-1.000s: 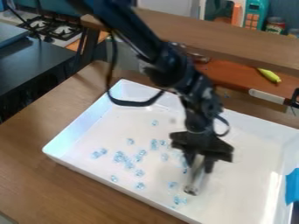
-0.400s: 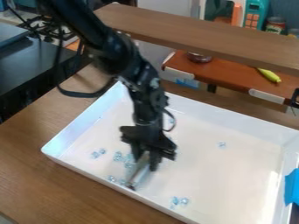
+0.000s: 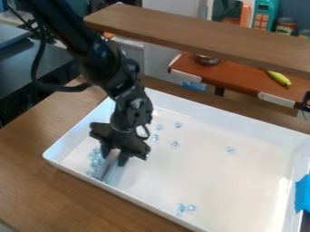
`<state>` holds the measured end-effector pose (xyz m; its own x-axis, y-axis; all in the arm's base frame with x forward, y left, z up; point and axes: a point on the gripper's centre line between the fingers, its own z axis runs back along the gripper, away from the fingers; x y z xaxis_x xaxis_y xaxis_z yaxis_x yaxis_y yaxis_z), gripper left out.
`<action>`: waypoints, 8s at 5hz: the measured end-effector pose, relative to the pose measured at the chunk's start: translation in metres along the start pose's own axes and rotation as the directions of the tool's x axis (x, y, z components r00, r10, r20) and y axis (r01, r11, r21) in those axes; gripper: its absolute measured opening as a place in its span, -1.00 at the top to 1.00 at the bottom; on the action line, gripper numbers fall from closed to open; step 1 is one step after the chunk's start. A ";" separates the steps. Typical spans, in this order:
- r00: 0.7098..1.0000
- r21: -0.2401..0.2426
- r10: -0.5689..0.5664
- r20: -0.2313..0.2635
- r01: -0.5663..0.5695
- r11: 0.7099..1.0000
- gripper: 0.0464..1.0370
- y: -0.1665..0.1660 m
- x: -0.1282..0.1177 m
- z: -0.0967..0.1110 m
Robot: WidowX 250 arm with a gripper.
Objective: Sweep into pile
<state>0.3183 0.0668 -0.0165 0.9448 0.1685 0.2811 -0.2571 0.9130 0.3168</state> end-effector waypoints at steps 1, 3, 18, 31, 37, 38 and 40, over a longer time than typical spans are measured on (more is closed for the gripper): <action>0.997 0.105 0.021 0.068 -0.028 0.994 0.32 0.009 -0.001 0.001; 0.976 -0.158 0.027 0.214 0.007 0.987 0.32 -0.028 -0.007 0.064; 0.935 -0.279 0.337 -0.111 -0.355 0.892 0.32 -0.086 0.079 0.006; 0.926 -0.495 0.376 -0.048 -0.349 0.796 0.32 -0.155 0.004 0.076; 0.975 -0.497 0.203 -0.093 -0.222 0.839 0.32 -0.123 -0.014 0.048; 0.981 -0.513 0.180 -0.078 -0.194 0.836 0.32 -0.121 -0.015 0.052; 0.978 -0.535 0.183 -0.099 -0.208 0.819 0.32 -0.139 -0.018 0.063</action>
<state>0.3239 -0.0865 -0.0090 0.8970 0.3692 0.2429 -0.2982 0.9113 -0.2840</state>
